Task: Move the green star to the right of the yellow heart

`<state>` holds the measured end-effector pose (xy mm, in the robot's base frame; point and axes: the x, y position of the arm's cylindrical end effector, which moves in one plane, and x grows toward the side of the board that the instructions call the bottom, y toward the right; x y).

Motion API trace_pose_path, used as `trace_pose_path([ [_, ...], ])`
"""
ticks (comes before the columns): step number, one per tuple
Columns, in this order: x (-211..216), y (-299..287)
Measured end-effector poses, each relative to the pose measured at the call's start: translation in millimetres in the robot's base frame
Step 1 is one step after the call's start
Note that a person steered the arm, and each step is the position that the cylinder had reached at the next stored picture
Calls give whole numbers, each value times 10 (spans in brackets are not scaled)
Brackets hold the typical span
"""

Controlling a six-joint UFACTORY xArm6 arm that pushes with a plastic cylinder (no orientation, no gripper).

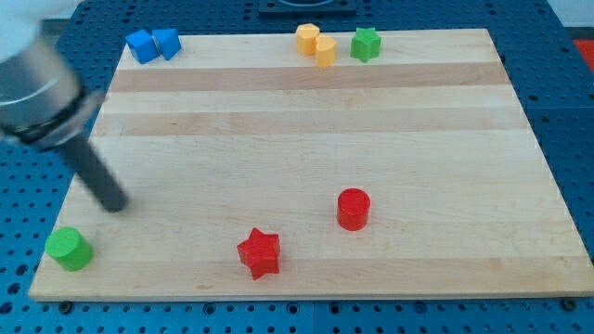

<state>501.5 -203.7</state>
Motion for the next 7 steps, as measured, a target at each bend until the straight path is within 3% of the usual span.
trace_pose_path([
  [3, -1677, 3575],
  [4, -2334, 4300],
  [5, -2971, 4222],
  [7, -3041, 3405],
])
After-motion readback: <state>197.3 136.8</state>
